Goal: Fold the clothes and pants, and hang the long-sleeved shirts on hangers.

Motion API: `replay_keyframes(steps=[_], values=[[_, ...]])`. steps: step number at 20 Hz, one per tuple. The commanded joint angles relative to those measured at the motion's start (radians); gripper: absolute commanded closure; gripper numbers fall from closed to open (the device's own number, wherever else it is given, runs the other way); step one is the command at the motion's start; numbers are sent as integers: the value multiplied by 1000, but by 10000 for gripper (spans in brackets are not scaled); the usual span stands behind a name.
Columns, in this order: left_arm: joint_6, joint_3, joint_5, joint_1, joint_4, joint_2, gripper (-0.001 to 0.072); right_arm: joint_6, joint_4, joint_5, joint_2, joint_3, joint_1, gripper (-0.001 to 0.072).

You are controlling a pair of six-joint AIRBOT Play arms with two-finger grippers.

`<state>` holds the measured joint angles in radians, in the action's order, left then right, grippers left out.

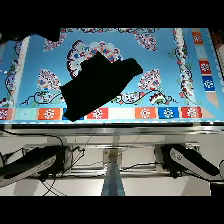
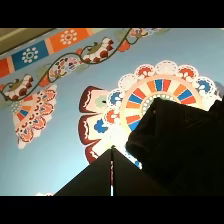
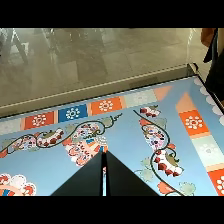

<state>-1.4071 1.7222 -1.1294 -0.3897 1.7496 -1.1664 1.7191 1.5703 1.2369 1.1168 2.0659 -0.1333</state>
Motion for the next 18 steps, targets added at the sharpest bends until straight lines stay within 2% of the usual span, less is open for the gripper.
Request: replay_keyframes(steps=[1, 18], values=[[0, 0, 0, 1, 0, 0, 682, 0, 0, 0, -1, 1, -1, 684], [0, 0, 0, 1, 0, 0, 682, 0, -3, -15, 0, 1, -1, 684]])
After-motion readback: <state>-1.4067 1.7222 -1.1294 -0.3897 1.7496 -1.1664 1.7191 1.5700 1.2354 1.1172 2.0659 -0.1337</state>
